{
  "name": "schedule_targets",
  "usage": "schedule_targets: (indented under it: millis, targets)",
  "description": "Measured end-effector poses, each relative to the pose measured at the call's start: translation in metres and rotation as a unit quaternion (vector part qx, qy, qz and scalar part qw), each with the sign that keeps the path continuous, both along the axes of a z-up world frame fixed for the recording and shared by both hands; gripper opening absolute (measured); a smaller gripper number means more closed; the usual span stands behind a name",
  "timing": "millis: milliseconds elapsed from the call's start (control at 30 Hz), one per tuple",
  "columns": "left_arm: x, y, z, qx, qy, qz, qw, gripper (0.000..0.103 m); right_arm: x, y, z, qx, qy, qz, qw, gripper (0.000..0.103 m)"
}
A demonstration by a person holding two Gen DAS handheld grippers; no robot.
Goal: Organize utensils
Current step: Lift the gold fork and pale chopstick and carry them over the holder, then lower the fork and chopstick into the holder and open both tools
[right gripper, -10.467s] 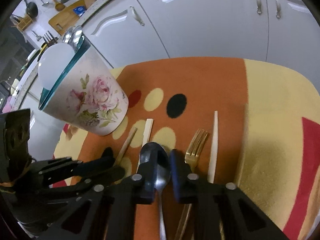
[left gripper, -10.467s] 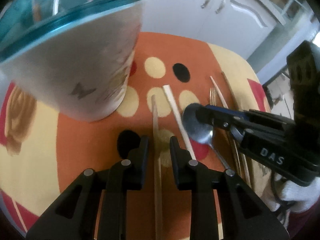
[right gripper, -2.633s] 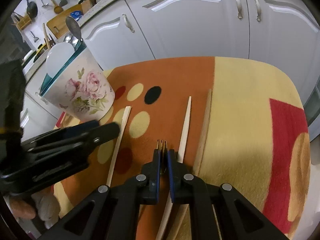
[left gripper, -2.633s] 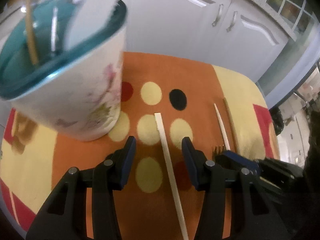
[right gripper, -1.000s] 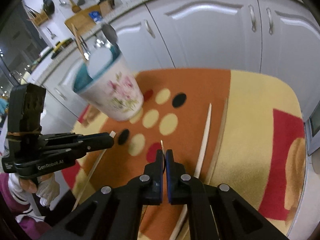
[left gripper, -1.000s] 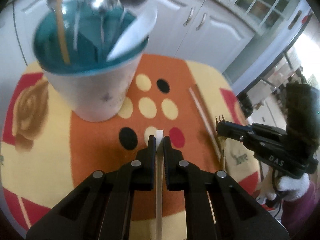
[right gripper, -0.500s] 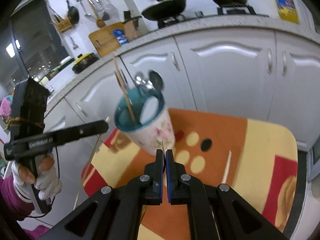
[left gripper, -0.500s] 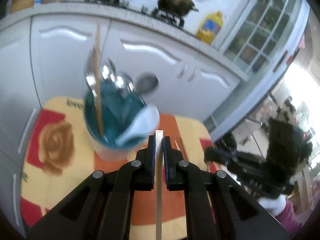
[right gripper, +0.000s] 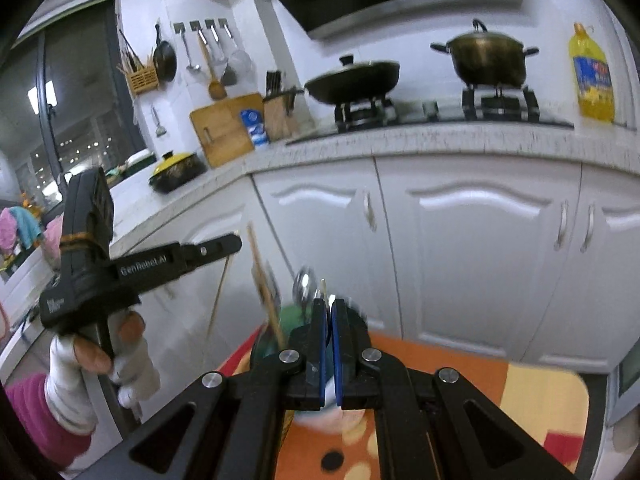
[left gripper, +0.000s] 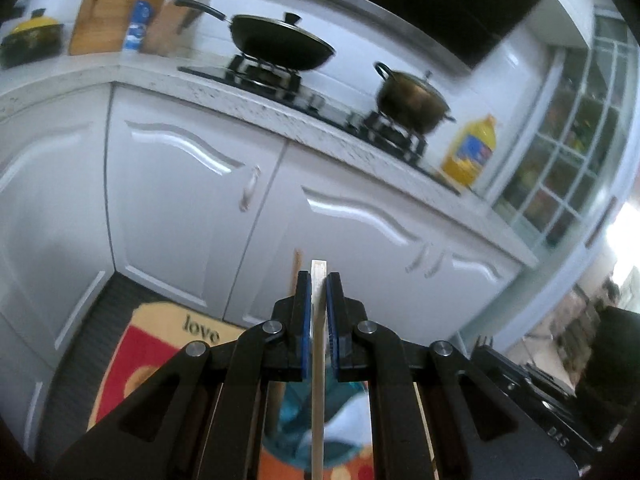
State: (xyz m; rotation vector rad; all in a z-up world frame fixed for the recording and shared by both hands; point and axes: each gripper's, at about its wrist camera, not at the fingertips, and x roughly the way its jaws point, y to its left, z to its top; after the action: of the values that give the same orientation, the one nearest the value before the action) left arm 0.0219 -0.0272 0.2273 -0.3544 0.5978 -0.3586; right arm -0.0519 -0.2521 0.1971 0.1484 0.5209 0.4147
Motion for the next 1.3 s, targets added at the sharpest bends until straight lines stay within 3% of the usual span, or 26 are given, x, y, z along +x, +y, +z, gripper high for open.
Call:
schedule_targets:
  millis: [267, 633, 800, 1133, 1300]
  targets:
    - [0.024, -0.012, -0.007, 0.020, -0.041, 0.027, 0.9986, 0.006, 0.045, 0.030, -0.004, -0.033, -0.027, -0.012, 0.999, 0.002]
    - [0.009, -0.024, 0.000, 0.055, -0.139, 0.024, 0.9884, 0.006, 0.076, 0.041, -0.024, -0.032, -0.030, -0.014, 0.999, 0.002]
    - [0.019, -0.027, -0.006, 0.046, -0.144, 0.028, 0.9881, 0.006, 0.083, 0.045, -0.030, -0.022, -0.031, -0.022, 0.999, 0.002]
    - [0.009, -0.034, -0.025, 0.084, -0.175, 0.036, 0.9804, 0.006, 0.082, 0.067, -0.050, -0.058, -0.037, -0.014, 0.998, 0.002]
    - [0.012, -0.023, -0.030, 0.051, -0.150, 0.032, 0.9867, 0.005, 0.075, 0.066, -0.059, -0.053, -0.020, 0.008, 0.998, 0.002]
